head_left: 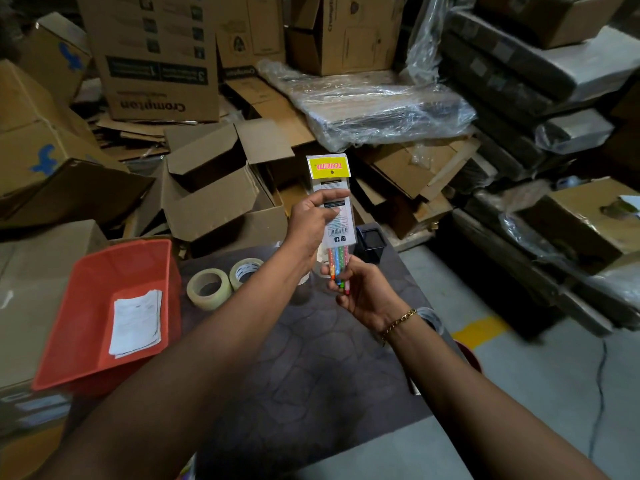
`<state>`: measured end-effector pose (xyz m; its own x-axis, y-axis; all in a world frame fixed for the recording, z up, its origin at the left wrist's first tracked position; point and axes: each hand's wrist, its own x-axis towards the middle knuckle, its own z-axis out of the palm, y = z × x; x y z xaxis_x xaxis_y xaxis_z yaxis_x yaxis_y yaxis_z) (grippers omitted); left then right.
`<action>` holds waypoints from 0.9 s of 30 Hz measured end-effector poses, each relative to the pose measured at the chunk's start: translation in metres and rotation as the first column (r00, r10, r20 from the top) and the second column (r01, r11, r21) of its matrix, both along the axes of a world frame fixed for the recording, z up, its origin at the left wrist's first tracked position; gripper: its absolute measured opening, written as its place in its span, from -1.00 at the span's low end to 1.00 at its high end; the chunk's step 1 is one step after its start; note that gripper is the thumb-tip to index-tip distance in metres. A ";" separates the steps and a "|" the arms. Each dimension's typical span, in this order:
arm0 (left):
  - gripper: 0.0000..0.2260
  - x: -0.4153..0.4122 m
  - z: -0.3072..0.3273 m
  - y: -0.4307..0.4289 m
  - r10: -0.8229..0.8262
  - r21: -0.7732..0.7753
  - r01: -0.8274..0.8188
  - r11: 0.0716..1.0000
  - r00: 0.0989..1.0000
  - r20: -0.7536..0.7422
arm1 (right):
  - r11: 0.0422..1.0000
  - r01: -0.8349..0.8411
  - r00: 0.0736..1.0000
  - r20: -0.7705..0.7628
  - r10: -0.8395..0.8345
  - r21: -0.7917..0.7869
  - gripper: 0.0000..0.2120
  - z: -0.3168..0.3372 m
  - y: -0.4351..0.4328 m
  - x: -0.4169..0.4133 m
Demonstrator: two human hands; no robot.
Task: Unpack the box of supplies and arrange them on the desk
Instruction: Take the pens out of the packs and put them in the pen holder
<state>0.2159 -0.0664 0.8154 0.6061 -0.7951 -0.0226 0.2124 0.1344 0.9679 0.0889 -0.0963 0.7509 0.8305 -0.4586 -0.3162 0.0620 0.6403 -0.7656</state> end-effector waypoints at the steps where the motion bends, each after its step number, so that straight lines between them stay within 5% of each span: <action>1: -0.67 0.000 0.000 -0.002 0.006 0.008 -0.006 1.000 1.000 0.005 | 1.000 -0.007 1.000 -0.008 0.007 -0.020 -0.57 0.001 0.000 0.000; 6: -0.69 0.000 -0.008 -0.003 -0.014 0.057 0.013 0.998 1.000 0.025 | 0.986 -0.095 0.990 -0.115 0.080 -0.135 -0.85 0.009 -0.005 0.000; 15: -0.66 0.007 -0.033 -0.009 0.037 0.151 -0.040 0.988 0.999 0.022 | 0.979 -0.096 0.951 -0.308 0.037 -0.178 -0.83 -0.015 -0.009 -0.015; 20: -0.67 0.012 -0.082 -0.010 0.114 0.309 -0.098 0.946 0.993 -0.033 | 0.967 -0.221 0.792 -0.602 0.103 -0.124 -0.77 -0.069 -0.010 -0.087; 27: -0.67 -0.040 -0.198 0.001 -0.083 0.566 0.163 0.808 0.983 -0.166 | 0.995 0.097 0.659 -0.746 -0.093 -0.038 -0.83 -0.110 -0.009 -0.183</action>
